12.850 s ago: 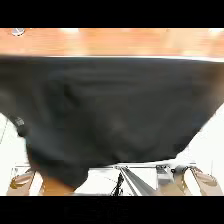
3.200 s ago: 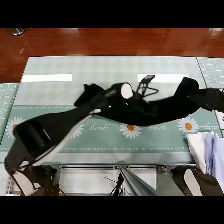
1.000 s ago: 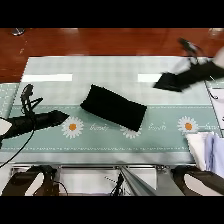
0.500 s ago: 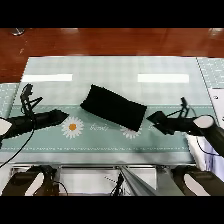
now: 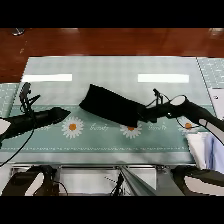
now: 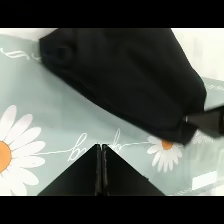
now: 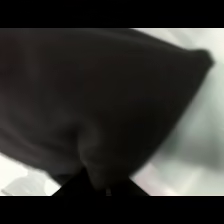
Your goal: Fold the shirts.
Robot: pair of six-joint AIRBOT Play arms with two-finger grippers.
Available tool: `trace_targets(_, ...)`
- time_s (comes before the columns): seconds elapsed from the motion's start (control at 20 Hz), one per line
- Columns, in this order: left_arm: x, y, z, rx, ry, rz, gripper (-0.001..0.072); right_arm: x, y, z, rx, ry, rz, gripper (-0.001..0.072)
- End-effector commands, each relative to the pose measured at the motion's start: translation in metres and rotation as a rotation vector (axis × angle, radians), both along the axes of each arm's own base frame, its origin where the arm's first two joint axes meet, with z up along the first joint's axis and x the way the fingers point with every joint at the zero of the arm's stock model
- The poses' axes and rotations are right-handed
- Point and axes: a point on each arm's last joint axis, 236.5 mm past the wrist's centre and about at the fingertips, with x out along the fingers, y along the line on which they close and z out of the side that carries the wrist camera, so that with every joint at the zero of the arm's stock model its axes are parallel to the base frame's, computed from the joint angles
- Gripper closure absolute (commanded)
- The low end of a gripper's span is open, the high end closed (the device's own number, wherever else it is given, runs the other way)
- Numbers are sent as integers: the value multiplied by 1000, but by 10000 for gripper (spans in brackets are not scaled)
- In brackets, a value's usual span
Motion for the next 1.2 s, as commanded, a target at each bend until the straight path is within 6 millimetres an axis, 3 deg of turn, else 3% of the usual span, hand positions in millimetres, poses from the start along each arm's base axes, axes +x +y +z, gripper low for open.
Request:
trace_targets(0.0,2,-1,2,-13,-5,7,682,35,25,50,31,-140,145,687)
trace_targets(0.1,2,-1,2,-13,-4,7,682,61,17,95,-58,-233,234,687)
trace_targets(0.3,2,-1,2,-14,-4,7,681,112,-35,204,-344,-452,272,688)
trace_targets(0.4,2,-2,3,-20,-6,10,681,124,-67,254,-420,-517,217,688)
trace_targets(0.55,3,-1,4,-19,-10,14,681,122,-136,301,-515,-516,72,688)
trace_targets(0.7,3,-1,4,-20,-9,13,681,103,-192,340,-506,-525,-105,688)
trace_targets(0.8,2,-2,3,-20,-7,11,681,82,-235,351,-527,-486,-224,688)
trace_targets(0.9,2,-2,3,-20,-6,10,681,53,-283,353,-555,-395,-367,688)
trace_targets(1.05,2,-2,3,-20,-6,9,681,-12,-352,342,-650,-186,-551,687)
trace_targets(1.15,2,-2,3,-20,-5,8,681,-43,-376,345,-689,-162,-646,687)
